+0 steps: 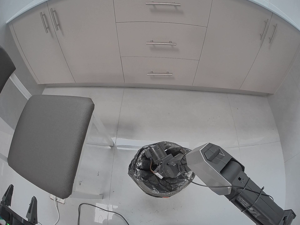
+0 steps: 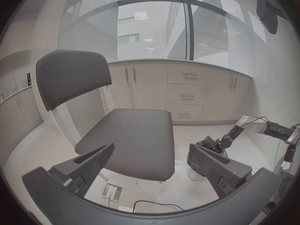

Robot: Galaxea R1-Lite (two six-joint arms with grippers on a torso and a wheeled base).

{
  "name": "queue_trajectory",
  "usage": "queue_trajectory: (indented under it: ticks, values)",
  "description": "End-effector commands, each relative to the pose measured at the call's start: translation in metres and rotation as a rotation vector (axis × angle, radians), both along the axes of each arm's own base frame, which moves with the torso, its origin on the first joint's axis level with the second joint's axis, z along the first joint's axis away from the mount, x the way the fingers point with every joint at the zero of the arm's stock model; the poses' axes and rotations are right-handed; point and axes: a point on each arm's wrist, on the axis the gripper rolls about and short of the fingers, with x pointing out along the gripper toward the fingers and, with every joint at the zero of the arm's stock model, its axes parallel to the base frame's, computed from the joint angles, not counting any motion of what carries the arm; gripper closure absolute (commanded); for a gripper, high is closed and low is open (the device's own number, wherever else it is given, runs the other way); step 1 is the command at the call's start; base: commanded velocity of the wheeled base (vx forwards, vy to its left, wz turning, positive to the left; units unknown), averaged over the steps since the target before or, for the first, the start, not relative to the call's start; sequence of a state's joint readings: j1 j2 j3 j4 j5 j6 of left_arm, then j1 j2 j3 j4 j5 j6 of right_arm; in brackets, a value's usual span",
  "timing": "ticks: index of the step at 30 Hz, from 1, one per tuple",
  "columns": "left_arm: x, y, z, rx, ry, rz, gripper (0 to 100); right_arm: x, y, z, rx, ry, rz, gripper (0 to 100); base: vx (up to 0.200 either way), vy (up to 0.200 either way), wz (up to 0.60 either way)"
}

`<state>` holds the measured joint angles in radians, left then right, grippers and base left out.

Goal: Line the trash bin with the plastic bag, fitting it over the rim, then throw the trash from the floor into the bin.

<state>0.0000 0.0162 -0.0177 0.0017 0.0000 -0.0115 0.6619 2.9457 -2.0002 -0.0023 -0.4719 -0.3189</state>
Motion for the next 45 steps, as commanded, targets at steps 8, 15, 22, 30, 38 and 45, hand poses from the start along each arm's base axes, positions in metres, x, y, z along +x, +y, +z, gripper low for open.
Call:
queue_trajectory:
  ticks: [8,15,22,30,38,45]
  values:
    - [0.0,0.0,-0.005,-0.001,0.004,0.0,0,0.002,0.008,0.058,-0.002,-0.078,-0.008,100,0.0,0.0,0.0]
    - [0.0,0.0,-0.005,-0.001,0.004,0.0,0,-0.032,0.033,0.138,-0.053,-0.114,0.04,100,0.0,0.0,0.0]
    - [0.0,0.0,-0.005,-0.001,0.004,0.0,0,-0.084,0.046,0.23,-0.11,-0.197,0.053,100,0.0,0.0,0.0]
    - [0.0,0.0,-0.005,-0.001,0.004,0.0,0,-0.146,0.019,0.361,-0.022,-0.392,0.01,100,0.0,0.0,0.0]
    - [0.0,0.0,-0.005,-0.001,0.004,0.0,0,-0.241,-0.104,0.497,0.087,-0.533,-0.081,100,0.0,0.0,0.0]
    - [0.0,0.0,-0.005,-0.001,0.004,0.0,0,-0.288,-0.243,0.524,-0.038,-0.464,-0.356,100,0.0,0.0,0.0]
